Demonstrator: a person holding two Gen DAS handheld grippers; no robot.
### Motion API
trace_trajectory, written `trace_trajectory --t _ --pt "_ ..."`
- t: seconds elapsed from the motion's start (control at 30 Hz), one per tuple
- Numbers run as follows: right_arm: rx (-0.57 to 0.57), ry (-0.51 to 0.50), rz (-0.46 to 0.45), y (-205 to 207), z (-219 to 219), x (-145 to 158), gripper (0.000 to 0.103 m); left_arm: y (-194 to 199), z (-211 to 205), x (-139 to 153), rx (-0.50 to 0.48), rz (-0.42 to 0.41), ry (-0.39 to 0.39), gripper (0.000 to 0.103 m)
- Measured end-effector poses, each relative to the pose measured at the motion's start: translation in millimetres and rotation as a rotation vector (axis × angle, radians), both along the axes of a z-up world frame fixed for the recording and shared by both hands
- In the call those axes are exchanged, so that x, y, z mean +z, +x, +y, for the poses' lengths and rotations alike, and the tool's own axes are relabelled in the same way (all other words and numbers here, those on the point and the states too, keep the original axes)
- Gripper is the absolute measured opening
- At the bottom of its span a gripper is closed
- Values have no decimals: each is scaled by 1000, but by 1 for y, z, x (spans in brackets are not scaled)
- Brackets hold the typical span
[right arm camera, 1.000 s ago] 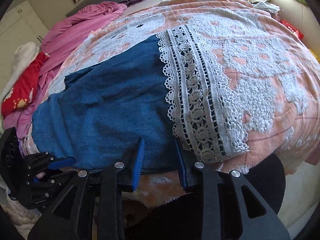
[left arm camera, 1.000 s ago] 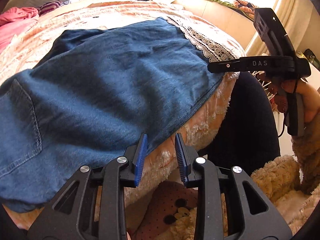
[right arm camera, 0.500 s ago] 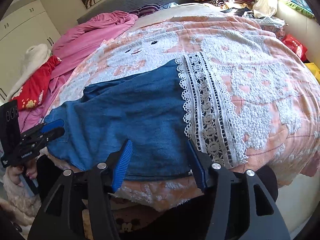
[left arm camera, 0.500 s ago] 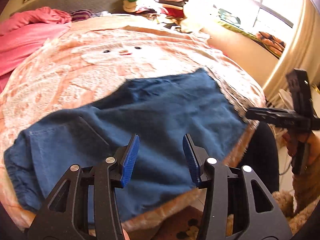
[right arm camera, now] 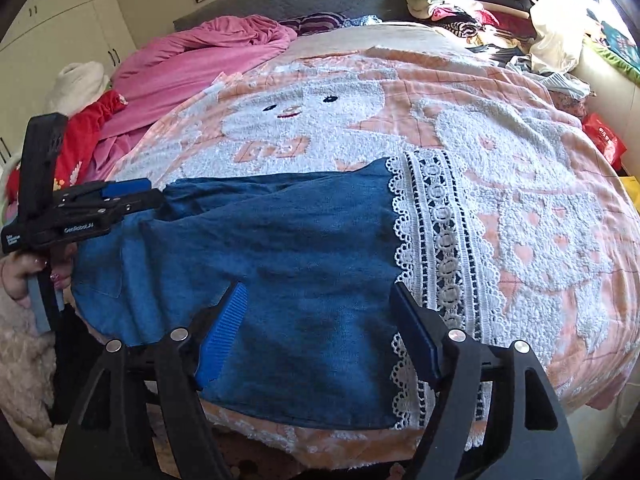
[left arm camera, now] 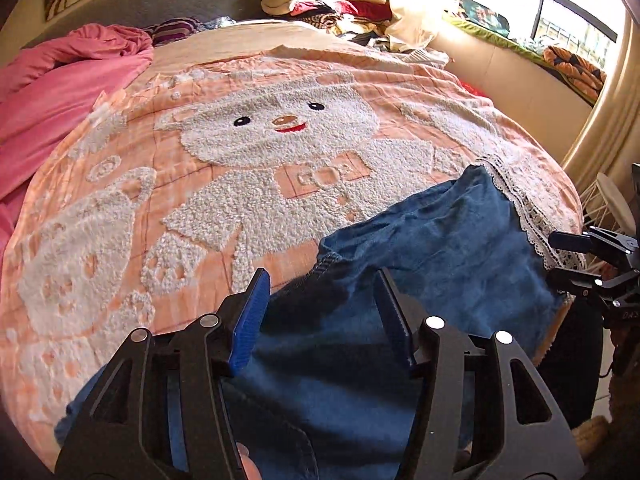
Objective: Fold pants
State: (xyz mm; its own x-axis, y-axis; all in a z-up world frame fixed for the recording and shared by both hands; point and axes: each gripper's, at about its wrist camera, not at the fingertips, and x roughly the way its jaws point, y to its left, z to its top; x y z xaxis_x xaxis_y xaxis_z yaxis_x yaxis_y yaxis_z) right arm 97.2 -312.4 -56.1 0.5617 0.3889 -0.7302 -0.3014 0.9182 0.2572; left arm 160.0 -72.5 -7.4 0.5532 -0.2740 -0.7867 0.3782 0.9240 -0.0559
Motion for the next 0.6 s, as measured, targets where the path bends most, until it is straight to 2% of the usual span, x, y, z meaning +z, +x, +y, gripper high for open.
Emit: trace_trajectory --t 0.07,0.1,0.13,0.17,0.2,0.27,0.37,0.4,0.5,0.6 --pt "3 -4 27 7 2 -8 73 14 -5 -11 -15 36 -14 47" --pt "8 -4 40 10 3 -12 73 20 -8 -17 -17 55 -6 42" --pt "4 -5 54 13 2 -17 73 24 -11 -22 -27 67 -1 34" --pt "-3 -9 70 15 2 -22 73 27 -14 -25 -40 72 -4 10" --pt "-3 -7 83 17 1 -27 73 29 -16 -27 -46 74 -7 7" --pt "-8 8 84 16 -1 -29 73 32 -12 -22 -30 57 -35 5" --pt "-13 23 80 15 -4 -26 73 41 8 -6 35 37 -146 5" --pt "-15 25 82 15 -4 -28 73 45 10 -6 43 41 -153 5" --pt "-7 1 85 18 -1 -30 73 56 1 -30 43 82 -80 5" --pt "4 4 76 18 -3 -21 73 59 -1 -46 49 105 -78 6"
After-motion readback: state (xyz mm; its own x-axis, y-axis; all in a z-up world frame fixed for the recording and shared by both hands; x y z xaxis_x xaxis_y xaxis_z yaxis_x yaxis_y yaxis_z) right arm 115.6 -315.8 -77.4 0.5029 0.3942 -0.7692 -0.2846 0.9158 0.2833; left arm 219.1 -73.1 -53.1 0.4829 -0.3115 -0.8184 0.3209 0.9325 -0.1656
